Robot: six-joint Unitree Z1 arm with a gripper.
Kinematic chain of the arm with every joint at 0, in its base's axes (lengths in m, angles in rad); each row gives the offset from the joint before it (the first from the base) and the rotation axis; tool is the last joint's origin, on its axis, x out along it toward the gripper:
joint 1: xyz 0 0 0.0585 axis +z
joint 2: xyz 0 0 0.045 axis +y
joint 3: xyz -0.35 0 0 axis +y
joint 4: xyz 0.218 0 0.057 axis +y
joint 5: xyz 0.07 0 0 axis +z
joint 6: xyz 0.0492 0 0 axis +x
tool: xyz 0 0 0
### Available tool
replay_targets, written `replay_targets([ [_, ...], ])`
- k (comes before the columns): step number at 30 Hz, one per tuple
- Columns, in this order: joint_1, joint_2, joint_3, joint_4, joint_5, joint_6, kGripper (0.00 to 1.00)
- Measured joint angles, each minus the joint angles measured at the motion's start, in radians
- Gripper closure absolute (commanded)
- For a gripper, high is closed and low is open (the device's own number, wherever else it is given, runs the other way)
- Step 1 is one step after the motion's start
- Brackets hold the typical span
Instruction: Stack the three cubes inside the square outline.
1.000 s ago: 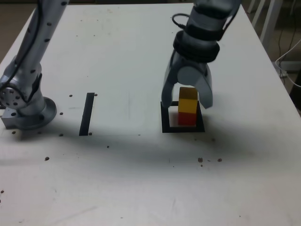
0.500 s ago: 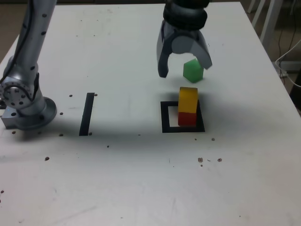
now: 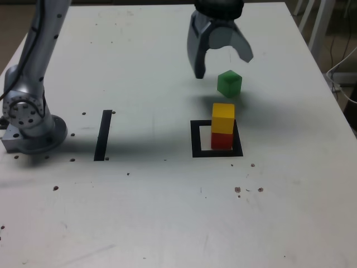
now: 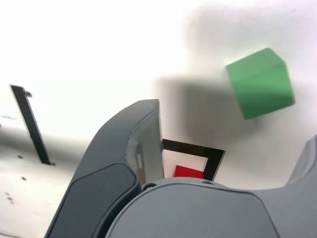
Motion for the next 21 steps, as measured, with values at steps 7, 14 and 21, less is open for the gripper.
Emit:
replay_targets([
  [7,0.028,0.045,-0.033,-0.002,-0.027,-0.03,0.01],
  [14,0.046,0.096,-0.071,-0.002,-0.05,-0.034,0.01],
  [21,0.067,0.149,-0.101,-0.002,-0.061,-0.027,0.02],
])
